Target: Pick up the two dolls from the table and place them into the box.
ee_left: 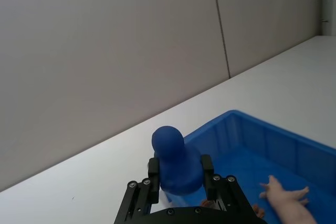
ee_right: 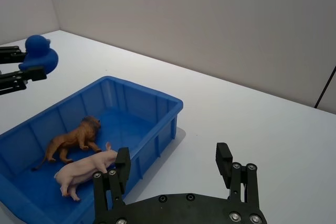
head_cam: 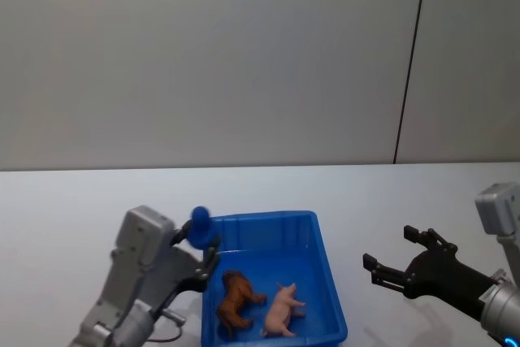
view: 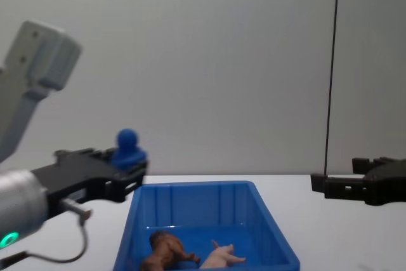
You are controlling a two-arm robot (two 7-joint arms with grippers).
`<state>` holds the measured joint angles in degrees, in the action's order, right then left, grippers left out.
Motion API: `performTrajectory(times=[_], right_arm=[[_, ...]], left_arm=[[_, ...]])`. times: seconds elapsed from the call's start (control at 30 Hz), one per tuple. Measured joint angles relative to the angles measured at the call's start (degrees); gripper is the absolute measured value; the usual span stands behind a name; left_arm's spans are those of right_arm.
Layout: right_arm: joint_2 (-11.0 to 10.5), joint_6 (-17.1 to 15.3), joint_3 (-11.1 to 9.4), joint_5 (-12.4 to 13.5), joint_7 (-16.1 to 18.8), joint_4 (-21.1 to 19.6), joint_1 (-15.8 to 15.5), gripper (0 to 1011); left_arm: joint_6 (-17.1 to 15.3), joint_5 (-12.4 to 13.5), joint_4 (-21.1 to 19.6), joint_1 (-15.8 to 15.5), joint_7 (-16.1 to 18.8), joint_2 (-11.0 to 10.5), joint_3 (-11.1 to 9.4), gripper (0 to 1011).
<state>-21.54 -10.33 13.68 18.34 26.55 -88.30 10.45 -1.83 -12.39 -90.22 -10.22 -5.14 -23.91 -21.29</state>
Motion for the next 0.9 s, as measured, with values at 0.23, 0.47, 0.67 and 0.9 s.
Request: performTrajectory(times=[0.23,0.47,0.67,0.9], right_arm=[[0.0,0.0,0.0,0.0,0.0,0.0,0.0,1001],[0.0,0.0,0.0,0.0,0.0,0.0,0.0,1001],[0.0,0.0,0.0,0.0,0.0,0.0,0.0,1001],[0.0,0.0,0.0,0.0,0.0,0.0,0.0,1001]], left_arm=[[0.0,1.6,1.3,-2.4,-2.9,2.5,-1.0,644],[-0.1,2.8,3.2,-4.6,-5.3,4.7,-1.9,858],[0.3,3.1,4.3,-5.7,-6.6,5.9,-2.2,1002],[0.9,3.2,5.1,-6.5,-7.5,6.6,-2.3,1002]])
